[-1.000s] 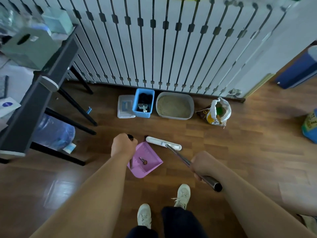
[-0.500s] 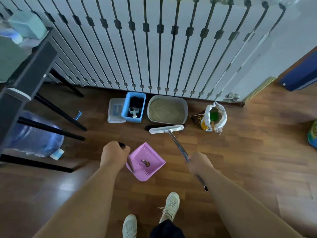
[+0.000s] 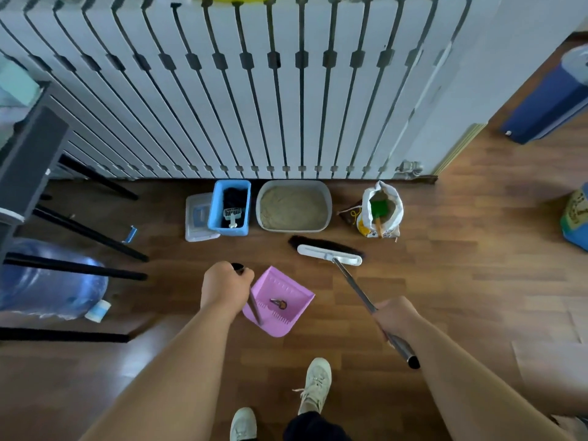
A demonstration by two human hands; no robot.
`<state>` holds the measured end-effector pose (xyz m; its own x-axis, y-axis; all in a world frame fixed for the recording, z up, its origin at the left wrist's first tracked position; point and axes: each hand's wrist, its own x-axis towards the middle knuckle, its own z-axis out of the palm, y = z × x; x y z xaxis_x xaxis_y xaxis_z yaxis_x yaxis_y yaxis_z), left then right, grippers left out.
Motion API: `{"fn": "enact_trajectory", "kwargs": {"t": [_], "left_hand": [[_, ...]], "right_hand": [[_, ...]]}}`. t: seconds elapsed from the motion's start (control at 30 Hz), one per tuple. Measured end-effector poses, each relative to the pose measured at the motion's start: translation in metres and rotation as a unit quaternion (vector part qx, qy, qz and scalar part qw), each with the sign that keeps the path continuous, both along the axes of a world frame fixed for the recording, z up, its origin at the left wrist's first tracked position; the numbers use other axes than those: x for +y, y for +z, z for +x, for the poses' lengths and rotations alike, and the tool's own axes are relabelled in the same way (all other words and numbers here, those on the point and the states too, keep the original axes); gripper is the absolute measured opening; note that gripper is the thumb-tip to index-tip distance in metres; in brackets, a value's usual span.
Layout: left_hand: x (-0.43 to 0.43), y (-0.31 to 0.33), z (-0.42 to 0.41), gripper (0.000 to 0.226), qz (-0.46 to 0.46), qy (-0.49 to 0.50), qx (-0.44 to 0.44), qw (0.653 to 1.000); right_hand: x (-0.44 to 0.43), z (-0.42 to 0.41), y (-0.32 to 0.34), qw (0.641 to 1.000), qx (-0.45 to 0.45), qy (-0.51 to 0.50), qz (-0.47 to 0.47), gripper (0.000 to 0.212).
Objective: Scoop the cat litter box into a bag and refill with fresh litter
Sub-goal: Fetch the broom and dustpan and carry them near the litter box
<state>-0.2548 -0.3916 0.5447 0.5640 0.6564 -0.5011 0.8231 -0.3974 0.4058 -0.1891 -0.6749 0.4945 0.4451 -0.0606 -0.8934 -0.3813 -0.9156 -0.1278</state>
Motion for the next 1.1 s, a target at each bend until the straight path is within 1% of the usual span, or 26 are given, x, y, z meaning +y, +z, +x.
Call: {"fn": "enact_trajectory", "kwargs": {"t": [0.13, 0.17, 0.23, 0.27, 0.33, 0.4, 0.5, 0.57, 0.7, 0.83, 0.9, 0.97, 1.03, 1.1], "left_hand": [[-0.012, 0.006, 0.006, 0.02, 0.022, -0.057, -0.01, 0.998], [-0.015, 0.006, 0.009, 0.019, 0.023, -0.067, -0.014, 0.997], [-0.02, 0.005, 0.014, 0.018, 0.019, -0.075, -0.023, 0.997], [-0.022, 0.004, 0.016, 0.018, 0.016, -0.076, -0.027, 0.997], [-0.024, 0.002, 0.02, 0.017, 0.012, -0.078, -0.029, 0.996], [-0.025, -0.002, 0.022, 0.017, 0.012, -0.082, -0.03, 0.996], [-0.027, -0.011, 0.024, 0.018, 0.015, -0.096, -0.02, 0.995], [-0.031, -0.017, 0.024, 0.02, 0.019, -0.104, -0.01, 0.994], [-0.036, -0.021, 0.031, 0.018, 0.012, -0.1, 0.0, 0.995], [-0.032, -0.019, 0.04, 0.022, -0.003, -0.094, 0.006, 0.996], [-0.032, -0.019, 0.04, 0.025, -0.002, -0.089, 0.008, 0.996], [-0.035, -0.02, 0.039, 0.021, 0.004, -0.09, 0.008, 0.996], [-0.037, -0.018, 0.039, 0.019, 0.011, -0.095, 0.006, 0.995], [-0.038, -0.018, 0.039, 0.019, 0.009, -0.096, 0.002, 0.995]], "right_hand": [[-0.016, 0.005, 0.025, 0.998, 0.032, -0.048, 0.005, 0.021], [-0.021, 0.004, 0.031, 0.998, 0.018, -0.063, 0.017, 0.022], [-0.027, 0.003, 0.039, 0.992, -0.047, -0.112, 0.037, 0.023], [-0.028, 0.002, 0.043, 0.989, -0.059, -0.126, 0.043, 0.024], [-0.027, 0.003, 0.041, 0.991, -0.03, -0.127, 0.024, 0.028], [-0.024, 0.007, 0.032, 0.989, -0.035, -0.143, 0.015, 0.025], [-0.026, 0.011, 0.015, 0.983, -0.07, -0.167, 0.016, 0.018], [-0.026, 0.009, 0.011, 0.986, -0.054, -0.154, 0.007, 0.015], [-0.017, -0.007, 0.014, 0.993, 0.001, -0.116, 0.009, 0.017], [-0.016, -0.018, 0.037, 0.994, 0.037, -0.103, 0.013, 0.015], [-0.018, -0.011, 0.054, 0.998, 0.051, -0.028, 0.002, 0.022], [-0.017, -0.003, 0.07, 0.998, 0.044, 0.035, 0.007, 0.02], [-0.014, 0.0, 0.076, 0.996, 0.027, 0.076, 0.025, 0.015], [-0.01, 0.001, 0.079, 0.996, 0.019, 0.082, 0.024, 0.016]]}}
